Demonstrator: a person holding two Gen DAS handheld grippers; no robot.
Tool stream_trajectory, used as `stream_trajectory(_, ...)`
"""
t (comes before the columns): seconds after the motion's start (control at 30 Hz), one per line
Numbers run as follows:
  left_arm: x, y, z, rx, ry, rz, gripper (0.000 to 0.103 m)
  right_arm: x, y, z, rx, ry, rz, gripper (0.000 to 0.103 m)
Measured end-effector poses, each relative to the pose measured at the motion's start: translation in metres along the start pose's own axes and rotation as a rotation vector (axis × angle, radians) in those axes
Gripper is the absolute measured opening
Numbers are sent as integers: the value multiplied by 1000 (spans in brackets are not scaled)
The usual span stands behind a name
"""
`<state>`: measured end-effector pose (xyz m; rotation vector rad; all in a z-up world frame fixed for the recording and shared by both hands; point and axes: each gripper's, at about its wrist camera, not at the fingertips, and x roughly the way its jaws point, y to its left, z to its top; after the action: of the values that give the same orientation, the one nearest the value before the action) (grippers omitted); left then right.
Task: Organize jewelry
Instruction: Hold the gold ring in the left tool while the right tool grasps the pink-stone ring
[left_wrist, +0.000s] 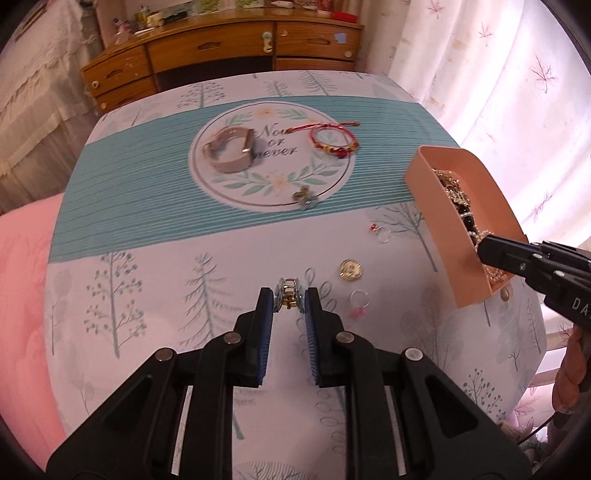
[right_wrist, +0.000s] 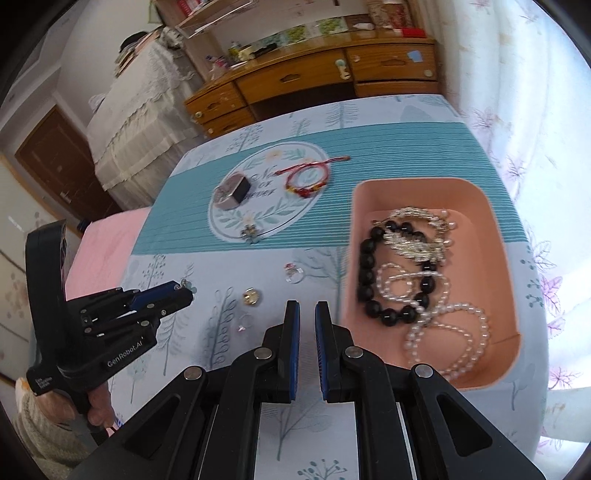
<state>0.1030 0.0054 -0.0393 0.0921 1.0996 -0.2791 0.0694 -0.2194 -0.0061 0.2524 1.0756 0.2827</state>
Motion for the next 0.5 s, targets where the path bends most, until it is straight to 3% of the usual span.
stream_trajectory(0.13,-3,9,-8,-27,3,0,15,14,23,-4,-65,39,28,9)
stream_trajectory(0.2,-3,13,-10,-39,5,-7,15,23,34,-8,-99,66,49,14)
stream_trajectory(0.27,-3,16,-12,-49,7,-14,15,35,45,-14,-129,87,67,34)
stream_trajectory(0.5,-1,21,-12,-65,4,-36,15,75,68,-30,-175,163,90,35)
